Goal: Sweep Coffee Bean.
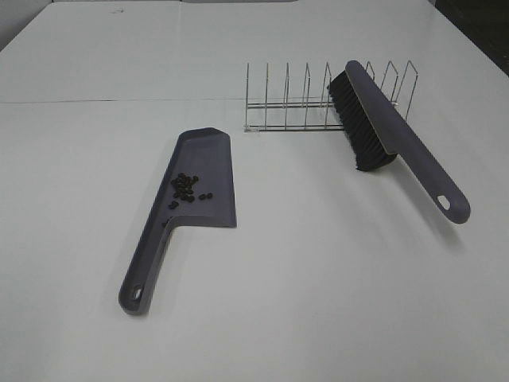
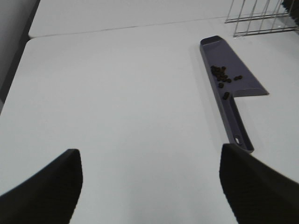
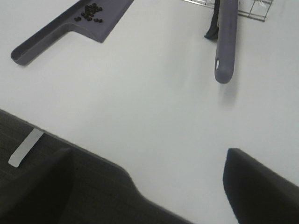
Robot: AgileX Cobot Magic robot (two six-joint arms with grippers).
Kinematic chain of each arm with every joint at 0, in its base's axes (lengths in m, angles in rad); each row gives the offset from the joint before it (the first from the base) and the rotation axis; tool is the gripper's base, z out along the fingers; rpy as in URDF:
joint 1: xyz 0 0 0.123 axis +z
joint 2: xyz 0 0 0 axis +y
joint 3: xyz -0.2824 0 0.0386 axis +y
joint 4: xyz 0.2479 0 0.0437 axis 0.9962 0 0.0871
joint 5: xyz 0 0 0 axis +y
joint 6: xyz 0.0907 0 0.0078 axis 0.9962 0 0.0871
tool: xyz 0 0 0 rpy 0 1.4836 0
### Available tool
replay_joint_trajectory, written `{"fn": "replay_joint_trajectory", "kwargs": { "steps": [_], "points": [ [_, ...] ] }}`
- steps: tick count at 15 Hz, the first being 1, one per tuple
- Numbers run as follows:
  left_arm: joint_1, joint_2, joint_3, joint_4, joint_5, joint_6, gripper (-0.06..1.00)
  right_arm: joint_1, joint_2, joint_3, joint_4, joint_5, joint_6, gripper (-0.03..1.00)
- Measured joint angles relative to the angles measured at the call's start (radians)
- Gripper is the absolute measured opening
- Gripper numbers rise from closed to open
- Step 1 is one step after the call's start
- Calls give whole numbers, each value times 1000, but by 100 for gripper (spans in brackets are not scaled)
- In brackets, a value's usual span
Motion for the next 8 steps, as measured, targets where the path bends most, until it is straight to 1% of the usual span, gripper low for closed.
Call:
{"fn": "replay_joint_trajectory", "kwargs": {
  "steps": [1,2,8],
  "points": [
    [0,0,13,-33,-23,37,76,0,-6,8,7,-30,-11,76],
    [0,0,15,-62,-31,68,76,0,-7,36,17,-89,-14,76],
    [0,0,15,-63,-43,74,76,0,-7,40,20,-104,-19,76]
  ]
}}
